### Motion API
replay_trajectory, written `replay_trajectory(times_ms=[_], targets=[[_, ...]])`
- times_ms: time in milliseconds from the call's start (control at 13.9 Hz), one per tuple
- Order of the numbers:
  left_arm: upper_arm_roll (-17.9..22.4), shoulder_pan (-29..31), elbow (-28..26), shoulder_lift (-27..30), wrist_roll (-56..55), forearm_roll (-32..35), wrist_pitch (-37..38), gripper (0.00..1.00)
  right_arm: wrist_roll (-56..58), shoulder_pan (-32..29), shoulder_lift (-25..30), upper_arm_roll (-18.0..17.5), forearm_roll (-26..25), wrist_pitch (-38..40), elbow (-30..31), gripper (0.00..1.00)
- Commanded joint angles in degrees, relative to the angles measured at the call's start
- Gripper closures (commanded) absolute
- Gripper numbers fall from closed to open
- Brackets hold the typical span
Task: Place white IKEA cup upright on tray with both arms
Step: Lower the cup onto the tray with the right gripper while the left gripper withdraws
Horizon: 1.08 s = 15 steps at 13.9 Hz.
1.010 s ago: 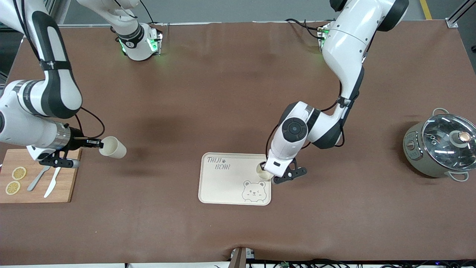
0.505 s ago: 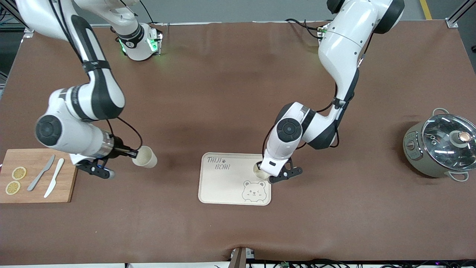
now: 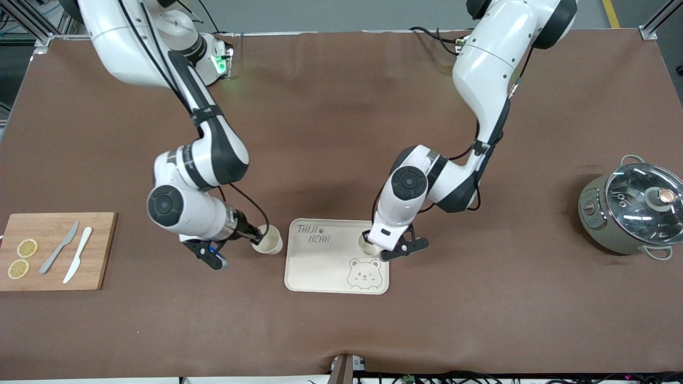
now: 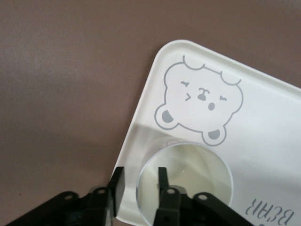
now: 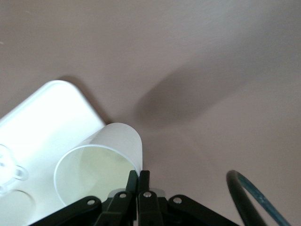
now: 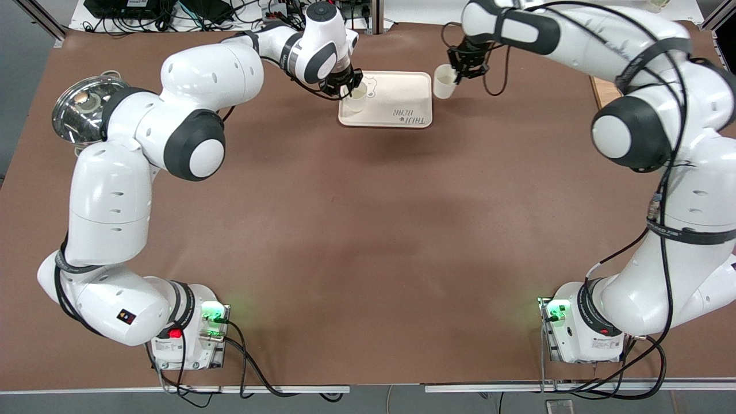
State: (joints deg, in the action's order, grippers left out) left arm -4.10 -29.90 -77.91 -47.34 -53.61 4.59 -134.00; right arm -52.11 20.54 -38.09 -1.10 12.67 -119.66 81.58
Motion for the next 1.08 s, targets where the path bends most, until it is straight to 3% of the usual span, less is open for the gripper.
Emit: replay_trajectory(times_ms=[0, 216, 433, 721, 793, 865, 938, 1010], targets=[[0.76, -0.60, 1.45, 1.53, -1.85, 1.83, 0.48, 0.00, -4.74, 2.39, -3.48, 0.49, 1.40, -3.89, -3.36, 1.00], [0.76, 0.37, 1.36, 6.71, -1.59, 1.92, 5.92, 0.00, -10.53, 5.21, -5.15, 0.49, 1.40, -8.30, -3.44, 1.00], [0.67, 3.52, 1.01, 15.40, -0.11, 2.00, 14.70, 0.00, -11.61, 7.23, -6.90, 0.58, 1.31, -8.66, -3.44, 1.00], [0.41, 10.28, 1.01, 24.38, 14.80, 1.22, 29.91, 0.00, -11.34, 8.20, -7.97, 0.58, 0.87, -8.13, -3.27, 1.00], [0.41, 12.21, 1.01, 25.88, 18.59, 1.13, 32.02, 0.00, -11.34, 8.12, -7.97, 0.58, 0.96, -8.04, -3.27, 0.69], [0.49, 14.23, 1.01, 27.20, 21.41, 1.21, 33.52, 0.00, -11.34, 7.77, -7.88, 0.58, 1.13, -7.95, -3.27, 0.11], [0.41, 16.43, 1.01, 28.34, 24.74, 1.13, 34.49, 0.00, -11.08, 8.03, -7.70, 0.66, 0.52, -7.87, -3.27, 0.00], [0.41, 18.11, 1.01, 29.40, 27.65, 1.13, 35.29, 0.00, -11.08, 8.20, -7.53, 0.66, 0.43, -7.69, -3.36, 0.00]])
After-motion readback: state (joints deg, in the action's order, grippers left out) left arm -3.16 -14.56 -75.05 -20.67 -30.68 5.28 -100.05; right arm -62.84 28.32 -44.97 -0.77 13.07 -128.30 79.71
